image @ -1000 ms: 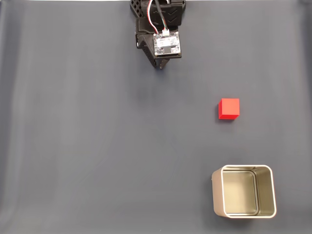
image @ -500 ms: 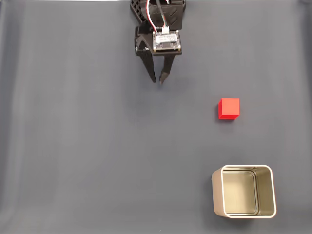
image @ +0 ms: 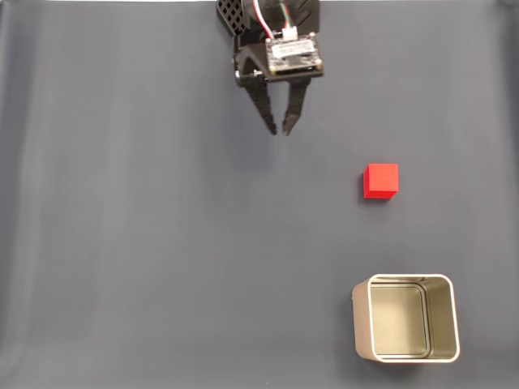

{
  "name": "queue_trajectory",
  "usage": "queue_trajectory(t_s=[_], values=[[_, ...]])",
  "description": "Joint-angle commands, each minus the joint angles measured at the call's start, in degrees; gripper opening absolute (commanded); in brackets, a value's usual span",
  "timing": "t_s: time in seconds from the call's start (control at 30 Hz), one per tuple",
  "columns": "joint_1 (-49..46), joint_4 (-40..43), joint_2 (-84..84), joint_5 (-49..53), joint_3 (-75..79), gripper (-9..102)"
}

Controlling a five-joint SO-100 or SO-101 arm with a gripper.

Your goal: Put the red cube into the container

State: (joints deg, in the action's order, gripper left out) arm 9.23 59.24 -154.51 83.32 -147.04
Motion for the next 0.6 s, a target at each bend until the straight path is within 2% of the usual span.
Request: queue_trajectory(t_s=[0.0, 0.1, 0.2, 0.4, 0.57], values=[[3.08, 5.62, 7.82, -2.81, 11.43, 0], [7.47, 13.18, 18.54, -6.33, 21.27, 0], [11.43, 16.00, 26.54, -9.23, 27.60, 0], [17.75, 15.47, 37.18, -13.89, 35.77, 11], [20.13, 10.90, 42.54, -16.26, 38.32, 24]])
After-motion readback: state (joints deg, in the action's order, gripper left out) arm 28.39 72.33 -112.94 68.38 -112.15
